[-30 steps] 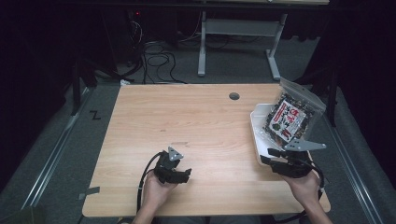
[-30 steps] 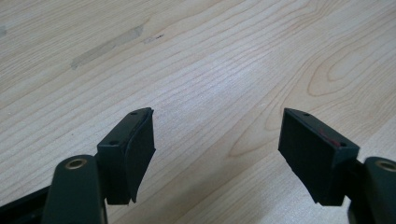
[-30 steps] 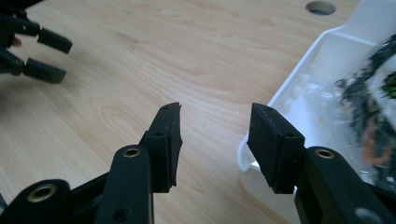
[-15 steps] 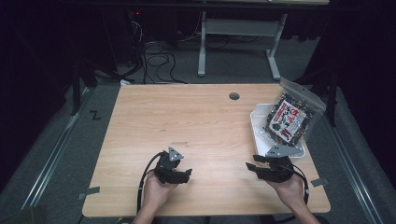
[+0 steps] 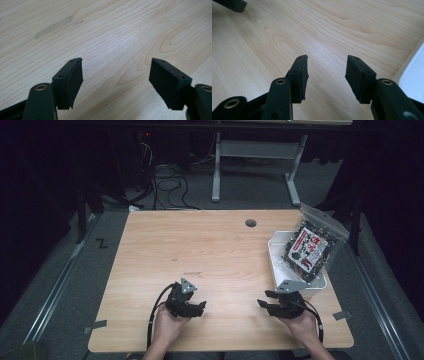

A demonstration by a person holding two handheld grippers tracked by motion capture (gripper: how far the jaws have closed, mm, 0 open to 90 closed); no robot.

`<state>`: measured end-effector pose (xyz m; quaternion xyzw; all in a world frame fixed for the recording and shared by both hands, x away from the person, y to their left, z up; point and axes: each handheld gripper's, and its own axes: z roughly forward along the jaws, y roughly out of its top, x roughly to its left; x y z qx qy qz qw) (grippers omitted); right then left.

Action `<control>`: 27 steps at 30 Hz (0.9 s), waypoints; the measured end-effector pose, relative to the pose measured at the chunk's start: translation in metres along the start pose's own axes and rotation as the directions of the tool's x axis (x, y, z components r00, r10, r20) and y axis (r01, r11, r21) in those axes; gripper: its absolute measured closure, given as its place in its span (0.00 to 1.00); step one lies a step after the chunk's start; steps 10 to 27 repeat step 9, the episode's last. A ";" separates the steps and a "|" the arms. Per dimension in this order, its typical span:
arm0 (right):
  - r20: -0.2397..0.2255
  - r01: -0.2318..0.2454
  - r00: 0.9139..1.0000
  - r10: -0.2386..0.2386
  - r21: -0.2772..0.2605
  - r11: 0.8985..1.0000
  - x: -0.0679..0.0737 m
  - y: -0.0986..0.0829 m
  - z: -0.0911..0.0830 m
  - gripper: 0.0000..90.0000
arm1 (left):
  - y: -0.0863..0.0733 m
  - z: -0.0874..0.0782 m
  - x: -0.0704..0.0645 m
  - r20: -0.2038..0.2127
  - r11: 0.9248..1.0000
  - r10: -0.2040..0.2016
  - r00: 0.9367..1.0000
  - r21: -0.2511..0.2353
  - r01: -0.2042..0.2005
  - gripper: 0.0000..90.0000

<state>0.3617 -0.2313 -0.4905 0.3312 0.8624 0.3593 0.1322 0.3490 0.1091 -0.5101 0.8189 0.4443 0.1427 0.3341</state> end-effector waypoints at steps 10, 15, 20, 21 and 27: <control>0.006 -0.006 1.000 0.006 0.008 1.000 -0.002 -0.008 -0.001 0.58 | 0.000 0.000 -0.005 -0.001 1.000 0.017 1.000 0.000 -0.017 0.31; 0.006 -0.006 1.000 0.006 0.008 1.000 -0.002 -0.008 -0.001 0.58 | 0.000 0.000 -0.005 -0.001 1.000 0.017 1.000 0.000 -0.017 0.31; 0.006 -0.006 1.000 0.006 0.008 1.000 -0.002 -0.008 -0.001 0.58 | 0.000 0.000 -0.005 -0.001 1.000 0.017 1.000 0.000 -0.017 0.31; 0.006 -0.006 1.000 0.006 0.008 1.000 -0.002 -0.008 -0.001 0.58 | 0.000 0.000 -0.005 -0.001 1.000 0.017 1.000 0.000 -0.017 0.31; 0.006 -0.006 1.000 0.006 0.008 1.000 -0.002 -0.008 -0.001 0.58 | 0.000 0.000 -0.005 -0.001 1.000 0.017 1.000 0.000 -0.017 0.31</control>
